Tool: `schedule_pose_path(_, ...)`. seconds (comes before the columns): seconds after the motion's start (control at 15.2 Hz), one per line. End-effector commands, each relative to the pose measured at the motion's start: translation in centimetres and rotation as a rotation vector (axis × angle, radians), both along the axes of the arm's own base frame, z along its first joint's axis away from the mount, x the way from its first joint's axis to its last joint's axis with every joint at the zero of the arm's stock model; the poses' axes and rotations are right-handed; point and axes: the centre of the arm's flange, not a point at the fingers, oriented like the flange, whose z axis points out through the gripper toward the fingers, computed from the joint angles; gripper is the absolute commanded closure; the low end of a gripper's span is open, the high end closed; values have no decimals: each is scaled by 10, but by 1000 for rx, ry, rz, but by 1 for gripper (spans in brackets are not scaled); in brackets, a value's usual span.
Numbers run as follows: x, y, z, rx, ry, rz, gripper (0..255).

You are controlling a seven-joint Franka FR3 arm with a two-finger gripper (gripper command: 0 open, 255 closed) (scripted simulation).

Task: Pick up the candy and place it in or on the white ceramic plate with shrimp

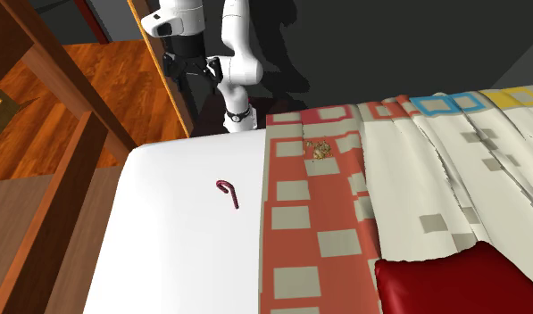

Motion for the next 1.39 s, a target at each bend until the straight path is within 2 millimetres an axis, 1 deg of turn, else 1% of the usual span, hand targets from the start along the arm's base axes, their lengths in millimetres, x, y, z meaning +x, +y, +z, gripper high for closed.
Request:
schedule_pose_path(0.0,0,0,0,0,0,0,0)
schedule_pose_path(0.33,73,36,-7,-10,107,-49,0)
schedule_pose_path(0.66,146,68,-22,-19,214,-98,0)
schedule_pose_path(0.99,219,97,-46,-29,320,-147,0)
schedule_pose_path(1.32,290,121,-77,-38,427,-196,0)
